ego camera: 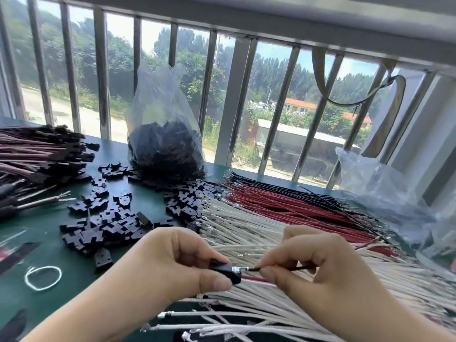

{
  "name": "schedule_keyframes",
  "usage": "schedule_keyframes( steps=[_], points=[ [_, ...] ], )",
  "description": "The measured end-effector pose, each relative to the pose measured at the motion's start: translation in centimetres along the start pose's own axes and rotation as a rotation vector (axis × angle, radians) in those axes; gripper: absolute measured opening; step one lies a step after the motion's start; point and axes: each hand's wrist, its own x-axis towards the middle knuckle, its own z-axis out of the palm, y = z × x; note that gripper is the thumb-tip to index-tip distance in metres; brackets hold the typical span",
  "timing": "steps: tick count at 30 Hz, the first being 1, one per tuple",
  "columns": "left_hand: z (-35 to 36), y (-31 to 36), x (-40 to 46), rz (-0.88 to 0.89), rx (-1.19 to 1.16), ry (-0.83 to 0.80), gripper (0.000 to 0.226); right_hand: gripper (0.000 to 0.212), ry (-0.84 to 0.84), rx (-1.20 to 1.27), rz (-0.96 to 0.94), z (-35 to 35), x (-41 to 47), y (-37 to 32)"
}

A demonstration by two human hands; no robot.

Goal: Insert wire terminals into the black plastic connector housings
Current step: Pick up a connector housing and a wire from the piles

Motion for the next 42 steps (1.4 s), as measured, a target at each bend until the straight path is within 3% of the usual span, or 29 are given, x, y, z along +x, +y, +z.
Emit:
schedule_keyframes(
  steps=[6, 11, 15, 20, 25, 34, 38, 42],
  points=[
    [-0.2, -0.2, -0.2, -0.007, -0.1, -0.032, 0.063, 0.016, 0.088, 0.023, -0.127, 0.4, -0.4, 0.2],
    [0.7, -0.3, -0.1, -0.033, -0.076, -0.056, 0.039, 0.013, 0.028, 0.009, -0.076, 1.3, -0.1, 0.3],
    [0.8, -0.4, 0.0, -0.041, -0.103, -0.007, 0.035, 0.01, 0.034, 0.003, -0.041, 1.3, 0.2, 0.4],
    [0.8, -0.2, -0.1, 0.008, -0.096, 0.052, 0.031, 0.013, -0.132, 0.015, 0.088, 0.3, 0.5, 0.4],
    [1.0, -0.3, -0.1, -0.006, -0.079, 0.063, 0.026, 0.013, -0.023, -0.025, 0.038, 0.9, 0.3, 0.8],
    [0.9, -0.8, 0.3, 0.004, -0.083, 0.061, 0.02, 0.01, -0.014, -0.044, 0.014, 0.9, 0.6, 1.2],
    [-0.5, -0.5, 0.4, -0.024, -0.262, 0.121, 0.018, 0.04, -0.35, 0.032, 0.199, -2.2, 0.8, 1.4],
    [-1.9, 0.7, -0.5, 0.081, -0.417, 0.264, 0.009, 0.053, -0.335, -0.121, 0.196, -7.8, 0.9, 1.6]
  ],
)
